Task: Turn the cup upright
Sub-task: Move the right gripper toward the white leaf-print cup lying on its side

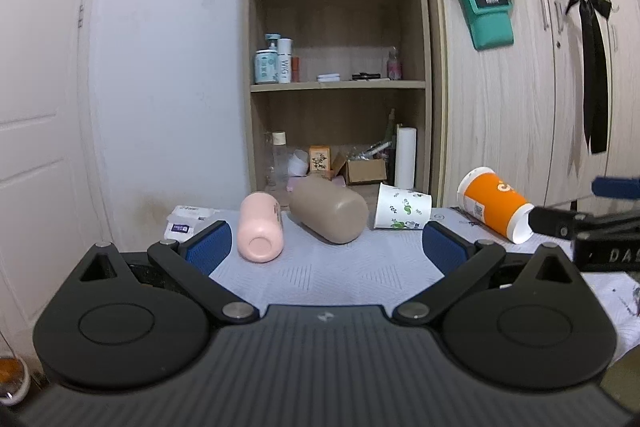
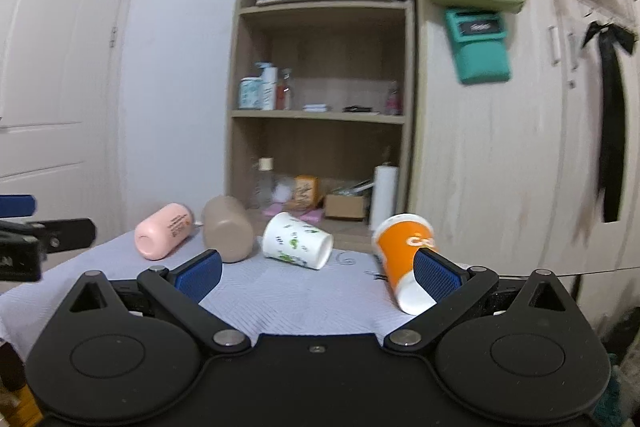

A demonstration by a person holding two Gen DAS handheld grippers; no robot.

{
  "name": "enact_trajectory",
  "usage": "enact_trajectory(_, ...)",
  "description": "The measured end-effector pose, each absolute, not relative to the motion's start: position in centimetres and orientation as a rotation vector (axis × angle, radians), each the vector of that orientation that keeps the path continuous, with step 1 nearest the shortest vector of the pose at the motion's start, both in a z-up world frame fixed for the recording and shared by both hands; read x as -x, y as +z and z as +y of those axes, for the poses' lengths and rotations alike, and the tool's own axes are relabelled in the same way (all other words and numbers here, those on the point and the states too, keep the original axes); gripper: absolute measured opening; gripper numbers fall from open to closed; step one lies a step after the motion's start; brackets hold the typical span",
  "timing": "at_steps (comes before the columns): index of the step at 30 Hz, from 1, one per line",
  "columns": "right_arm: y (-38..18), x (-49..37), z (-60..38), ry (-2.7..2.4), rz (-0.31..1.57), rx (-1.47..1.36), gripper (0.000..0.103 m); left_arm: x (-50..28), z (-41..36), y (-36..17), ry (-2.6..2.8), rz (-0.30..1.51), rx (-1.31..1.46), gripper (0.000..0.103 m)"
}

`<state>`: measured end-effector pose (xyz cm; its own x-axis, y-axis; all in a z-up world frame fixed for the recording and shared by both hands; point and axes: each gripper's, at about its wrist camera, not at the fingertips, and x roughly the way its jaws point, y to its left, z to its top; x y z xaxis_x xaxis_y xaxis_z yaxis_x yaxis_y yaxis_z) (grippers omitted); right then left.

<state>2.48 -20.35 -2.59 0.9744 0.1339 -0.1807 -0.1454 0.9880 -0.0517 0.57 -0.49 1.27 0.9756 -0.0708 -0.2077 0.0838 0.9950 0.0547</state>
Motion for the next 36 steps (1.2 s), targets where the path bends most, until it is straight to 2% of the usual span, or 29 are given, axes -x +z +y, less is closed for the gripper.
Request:
enact_trajectory(4,-1.2,-5.0,-21.9,0.232,0.213,0.093,0.103,-3.4,-1.7,2.3,-0.091,0.245,-0.09,0.103)
enact_trajectory(12,-0.2,-13.4,-24.1,0.477,0.343,0.227,0.103,-11.1,-4.1,2.0,-0.098,0.432,0.004,0.103)
enact_trajectory(18,-1.1,-19.1,-24.6,0.528,0.456,0.278,0.103,-16.2,-4.7,-0.1,-0.161,0.538,0.273,0.103)
enact_trajectory(29,-2.9,-26.2,-21.1,0.643,0.531,0.587,0.103,-21.6,-5.1,-2.7,-0.158,0.616,0.494,0.1)
enact_trajectory(36,-3.6,-30.2,-19.4,0.665,0.604,0.617,0.1,-23.2,-4.4,-3.8,-0.162,0.642,0.567,0.1)
